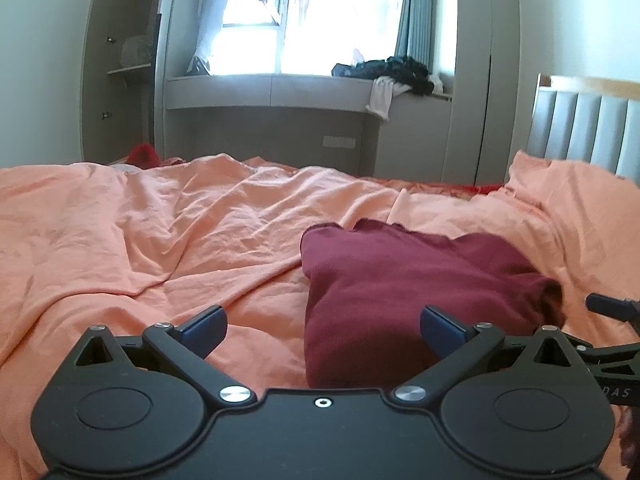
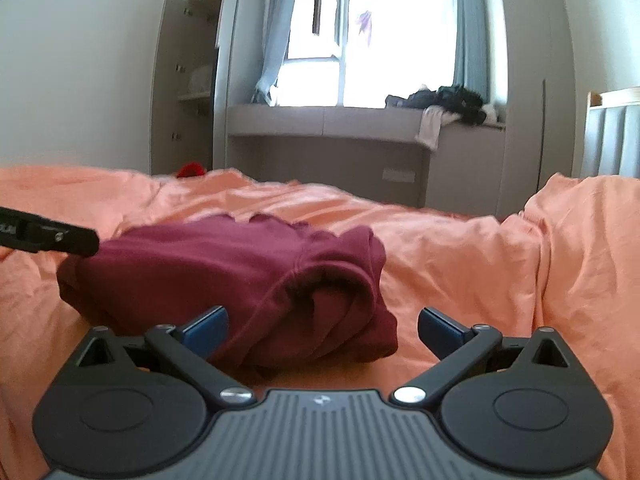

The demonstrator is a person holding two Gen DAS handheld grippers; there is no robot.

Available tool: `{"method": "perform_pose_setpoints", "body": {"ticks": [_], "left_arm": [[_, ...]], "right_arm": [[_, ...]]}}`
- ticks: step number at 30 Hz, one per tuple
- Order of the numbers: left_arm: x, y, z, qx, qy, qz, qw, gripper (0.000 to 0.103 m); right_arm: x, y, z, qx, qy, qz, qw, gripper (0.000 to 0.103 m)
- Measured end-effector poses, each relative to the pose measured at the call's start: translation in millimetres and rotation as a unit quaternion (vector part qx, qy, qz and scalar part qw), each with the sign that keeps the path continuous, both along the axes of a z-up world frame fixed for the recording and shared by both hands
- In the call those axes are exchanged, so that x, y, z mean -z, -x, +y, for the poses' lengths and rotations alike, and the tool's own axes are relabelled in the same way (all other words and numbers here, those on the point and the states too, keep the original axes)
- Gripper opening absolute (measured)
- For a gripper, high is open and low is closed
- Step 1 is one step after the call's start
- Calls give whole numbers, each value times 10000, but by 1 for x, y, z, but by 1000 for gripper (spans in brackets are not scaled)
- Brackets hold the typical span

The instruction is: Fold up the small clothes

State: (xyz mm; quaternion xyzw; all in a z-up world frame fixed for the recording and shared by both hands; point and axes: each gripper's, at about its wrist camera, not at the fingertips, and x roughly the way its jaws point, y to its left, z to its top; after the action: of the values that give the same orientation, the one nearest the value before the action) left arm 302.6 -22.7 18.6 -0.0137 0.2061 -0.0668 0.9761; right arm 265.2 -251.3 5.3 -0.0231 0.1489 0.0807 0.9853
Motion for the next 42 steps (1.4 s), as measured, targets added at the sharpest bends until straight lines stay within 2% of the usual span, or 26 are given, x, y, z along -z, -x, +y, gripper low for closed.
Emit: {"method": "perform_pose_setpoints", "body": {"ticks": [6, 11, 16, 22, 25, 29, 34, 42], "left_arm": [[-11, 39, 6, -21, 174, -389, 9991, 102], [-14, 76, 8, 14, 187, -723, 9972, 102], [-7, 112, 14, 28, 224, -790, 9966, 103], [5, 145, 23, 45, 185, -647, 9977, 103], [14, 157, 29, -43, 128, -587, 9982, 103], [29, 162, 39, -162, 285, -382, 9987, 103], [44, 161, 43, -280, 198, -287, 9990, 103], [52, 155, 45, -368, 106, -291, 9988, 103]], "right_arm": [[-9, 40, -11, 184, -591, -599, 9963, 103], [-11, 79, -19, 357, -1073, -1074, 9878, 103], [-6, 112, -29, 345, -1572, -1357, 9776, 103], [2, 149, -21, 510, -1287, -1585, 9776, 103], [7, 161, -13, 499, -1205, -1467, 9805, 103], [13, 176, -9, 510, -1114, -1367, 9830, 103], [18, 181, -4, 550, -977, -1264, 9856, 103], [23, 173, 4, 423, -753, -1095, 9902, 103]]}}
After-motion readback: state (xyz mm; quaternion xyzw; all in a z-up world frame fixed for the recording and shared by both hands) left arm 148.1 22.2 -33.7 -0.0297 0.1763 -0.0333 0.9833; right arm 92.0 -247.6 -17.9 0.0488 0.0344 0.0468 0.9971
